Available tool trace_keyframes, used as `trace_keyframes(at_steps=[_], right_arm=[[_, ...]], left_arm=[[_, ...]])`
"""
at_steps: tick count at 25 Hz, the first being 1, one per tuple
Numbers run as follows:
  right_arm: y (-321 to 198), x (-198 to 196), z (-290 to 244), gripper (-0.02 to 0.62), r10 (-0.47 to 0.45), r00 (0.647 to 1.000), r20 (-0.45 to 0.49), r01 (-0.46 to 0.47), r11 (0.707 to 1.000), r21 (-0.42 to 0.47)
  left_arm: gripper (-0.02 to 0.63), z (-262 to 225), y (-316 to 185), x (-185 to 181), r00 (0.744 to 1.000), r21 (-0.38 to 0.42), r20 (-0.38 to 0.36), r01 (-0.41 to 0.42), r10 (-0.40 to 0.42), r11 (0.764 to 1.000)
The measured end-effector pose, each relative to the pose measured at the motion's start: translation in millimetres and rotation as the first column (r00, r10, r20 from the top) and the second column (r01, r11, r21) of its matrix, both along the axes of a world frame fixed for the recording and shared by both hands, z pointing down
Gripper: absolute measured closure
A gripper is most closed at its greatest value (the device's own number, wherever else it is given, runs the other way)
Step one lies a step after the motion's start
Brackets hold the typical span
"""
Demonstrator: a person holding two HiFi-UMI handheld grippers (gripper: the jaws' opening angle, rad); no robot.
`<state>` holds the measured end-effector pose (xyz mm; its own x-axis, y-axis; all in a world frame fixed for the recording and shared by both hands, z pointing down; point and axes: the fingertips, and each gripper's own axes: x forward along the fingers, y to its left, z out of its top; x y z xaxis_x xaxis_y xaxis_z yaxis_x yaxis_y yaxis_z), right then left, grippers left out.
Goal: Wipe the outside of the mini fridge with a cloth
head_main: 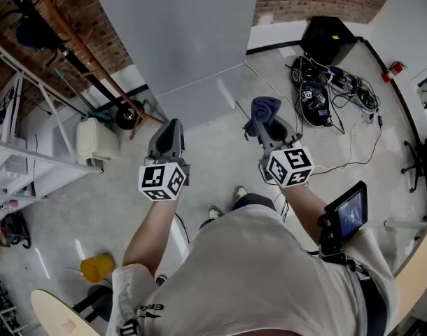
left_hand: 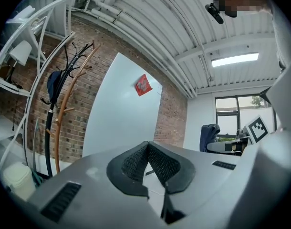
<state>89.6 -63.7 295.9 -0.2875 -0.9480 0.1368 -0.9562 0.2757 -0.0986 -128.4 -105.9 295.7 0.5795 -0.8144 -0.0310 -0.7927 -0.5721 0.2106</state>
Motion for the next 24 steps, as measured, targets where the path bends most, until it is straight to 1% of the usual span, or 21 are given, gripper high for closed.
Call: trace_keyframes(at_steps=[4,7,12,19,21,24], right_arm=[[15.4,-2.5,5.8,0.511,-0.015,1.0,-0.019,0.015,1.0,-0.004],[21.2,2.9,10.4,0.511,-0.016,1.0,-0.01,0.016,1.0,-0.007],[28.2,8.7,9.5,0.511,-0.025,1.0,-0.015,0.025,1.0,-0.01],[38.1,16.0,12.0,0.511,-0.021,0.999,-0.029,0.021,0.999,-0.03],[34.7,16.5,10.8,0.511,-0.02,0.999,-0.031,0.02,0.999,-0.028],[22.2,18.7,0.0,0.511,-0.025,0.999,-0.046,0.025,1.0,-0.004]], left_arm=[[0.603,5.6,15.4,5.2,1.0,-0.023,-0.005,-0.001,0.001,1.0],[0.603,12.5,25.9,19.1,1.0,-0.042,-0.002,-0.014,0.014,0.999],[0.603,11.1,32.6,40.3,0.999,-0.035,-0.001,-0.043,0.043,0.998],[0.603,13.9,36.3,63.5,0.997,-0.043,-0.027,-0.077,0.076,0.996],[0.603,12.1,32.9,68.0,0.996,-0.037,-0.033,-0.089,0.088,0.995],[0.603,0.2,20.9,75.2,0.993,0.002,-0.046,-0.106,0.106,0.994]])
